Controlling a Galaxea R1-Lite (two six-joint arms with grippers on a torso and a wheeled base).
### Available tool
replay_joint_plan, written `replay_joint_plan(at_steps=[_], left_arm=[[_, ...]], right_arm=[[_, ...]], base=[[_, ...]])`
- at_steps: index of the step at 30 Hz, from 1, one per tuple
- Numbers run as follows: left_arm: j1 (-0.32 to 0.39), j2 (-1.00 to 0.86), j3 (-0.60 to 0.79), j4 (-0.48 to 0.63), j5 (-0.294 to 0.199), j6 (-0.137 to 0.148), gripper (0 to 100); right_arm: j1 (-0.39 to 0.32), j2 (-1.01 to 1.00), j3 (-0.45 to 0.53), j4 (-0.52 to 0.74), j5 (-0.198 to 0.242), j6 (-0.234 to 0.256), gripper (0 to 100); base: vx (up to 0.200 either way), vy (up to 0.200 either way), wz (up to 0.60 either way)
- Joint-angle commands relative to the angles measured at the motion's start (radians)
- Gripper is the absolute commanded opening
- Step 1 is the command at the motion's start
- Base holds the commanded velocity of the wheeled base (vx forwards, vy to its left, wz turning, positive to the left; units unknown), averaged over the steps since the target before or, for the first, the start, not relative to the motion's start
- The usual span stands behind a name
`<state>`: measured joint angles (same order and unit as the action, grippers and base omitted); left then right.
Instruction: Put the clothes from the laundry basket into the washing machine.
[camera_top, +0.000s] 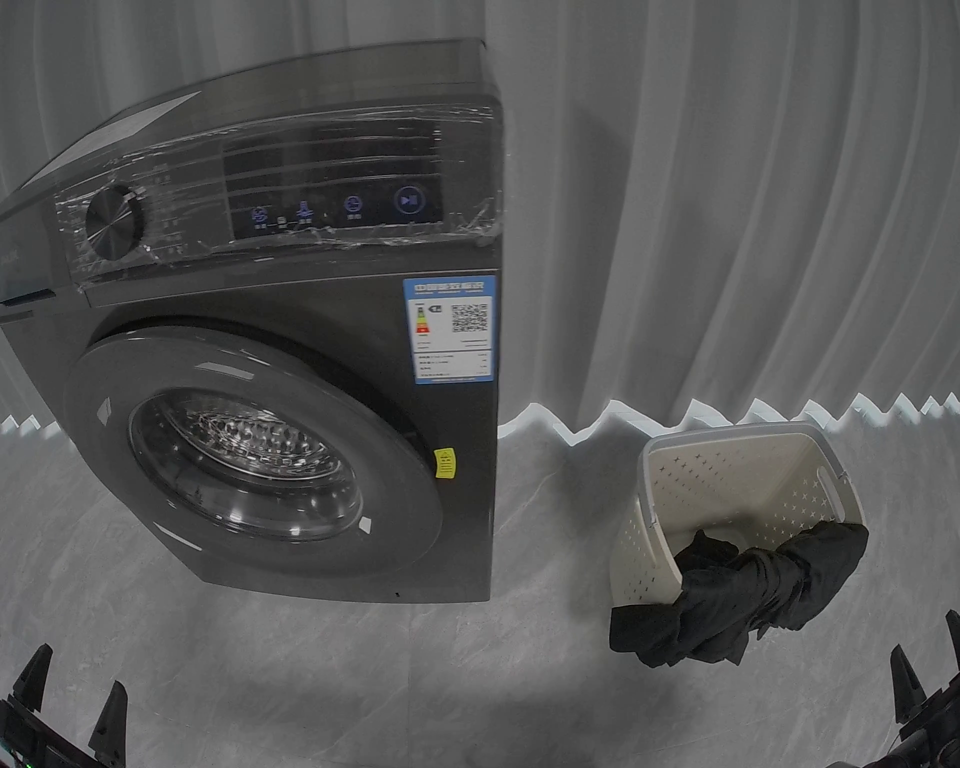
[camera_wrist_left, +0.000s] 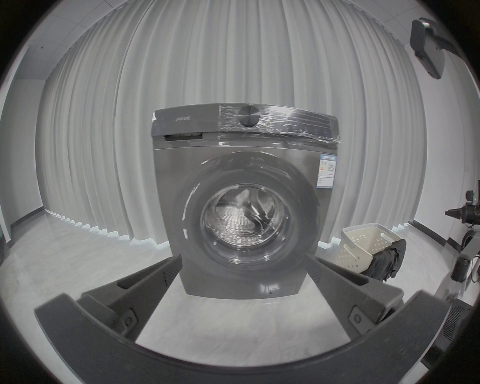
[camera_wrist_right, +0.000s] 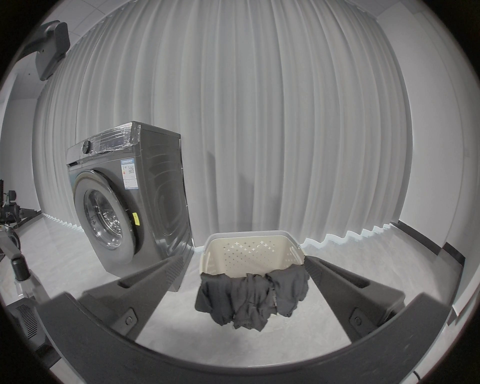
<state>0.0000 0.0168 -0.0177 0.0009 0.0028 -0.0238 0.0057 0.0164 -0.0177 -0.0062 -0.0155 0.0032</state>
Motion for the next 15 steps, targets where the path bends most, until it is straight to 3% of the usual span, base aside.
replay_joint_plan(at_steps=[1,15], left_arm=[[0.0,-0.017,0.016,0.001,0.0,-0.001,100],[0.0,-0.017,0.016,0.001,0.0,-0.001,100]], right_arm=[[0.0,-0.016,0.018,-0.001,0.0,0.0,100],[0.0,-0.016,0.018,-0.001,0.0,0.0,100]], base=[[0.0,0.2,0.0],[0.0,0.2,0.0]])
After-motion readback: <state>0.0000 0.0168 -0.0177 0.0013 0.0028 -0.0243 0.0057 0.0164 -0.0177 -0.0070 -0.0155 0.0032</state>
